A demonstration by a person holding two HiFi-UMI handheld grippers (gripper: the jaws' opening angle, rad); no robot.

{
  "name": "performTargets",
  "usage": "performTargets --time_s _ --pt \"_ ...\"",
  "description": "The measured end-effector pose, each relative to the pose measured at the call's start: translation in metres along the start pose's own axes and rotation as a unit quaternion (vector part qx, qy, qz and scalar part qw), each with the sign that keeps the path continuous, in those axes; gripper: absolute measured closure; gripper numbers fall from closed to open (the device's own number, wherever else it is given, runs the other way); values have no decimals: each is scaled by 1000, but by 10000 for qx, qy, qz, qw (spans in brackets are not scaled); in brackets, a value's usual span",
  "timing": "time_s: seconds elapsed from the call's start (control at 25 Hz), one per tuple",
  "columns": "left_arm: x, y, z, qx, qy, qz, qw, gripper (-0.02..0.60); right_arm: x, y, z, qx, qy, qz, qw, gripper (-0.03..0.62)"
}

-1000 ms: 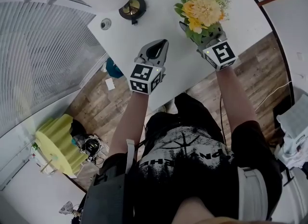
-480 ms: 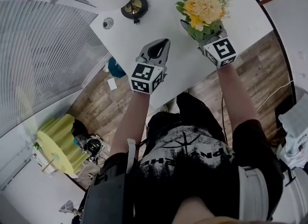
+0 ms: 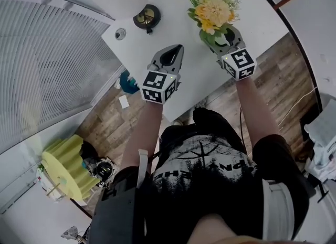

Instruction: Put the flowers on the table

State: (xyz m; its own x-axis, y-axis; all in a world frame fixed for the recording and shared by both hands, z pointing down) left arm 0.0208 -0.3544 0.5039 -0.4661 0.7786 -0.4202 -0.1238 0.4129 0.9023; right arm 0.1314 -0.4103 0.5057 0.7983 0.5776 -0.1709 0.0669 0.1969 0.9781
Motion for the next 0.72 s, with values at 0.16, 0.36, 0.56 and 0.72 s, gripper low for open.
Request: performTargets --time_s 0.16,0.36,0.56,0.72 --pt "8 -16 2 -75 28 172 9998 569 18 -3 -6 -17 143 -123 9998 316" --pt "24 -32 4 -89 38 388 9992 570 41 -12 -21 259 254 -420 9985 320" --pt "36 -45 6 -145 6 574 9982 569 62 -35 -34 346 268 -233 9988 439" --pt "46 -46 15 -206 77 656 9976 569 73 -49 -51 219 141 -42 9997 532"
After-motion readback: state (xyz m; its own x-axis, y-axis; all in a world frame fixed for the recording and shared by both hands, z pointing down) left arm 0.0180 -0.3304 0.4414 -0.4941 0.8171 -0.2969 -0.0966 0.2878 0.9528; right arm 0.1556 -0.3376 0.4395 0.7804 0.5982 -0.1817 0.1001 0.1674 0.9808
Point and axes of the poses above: the fingertips, and each gripper's own axes: x backward along the fingers, z to its right, y out of its underside, the point moved 1 cm from there along x, backward along the fingers, and after that the axes turned 14 degrees about -y, right-handed, at the moved point
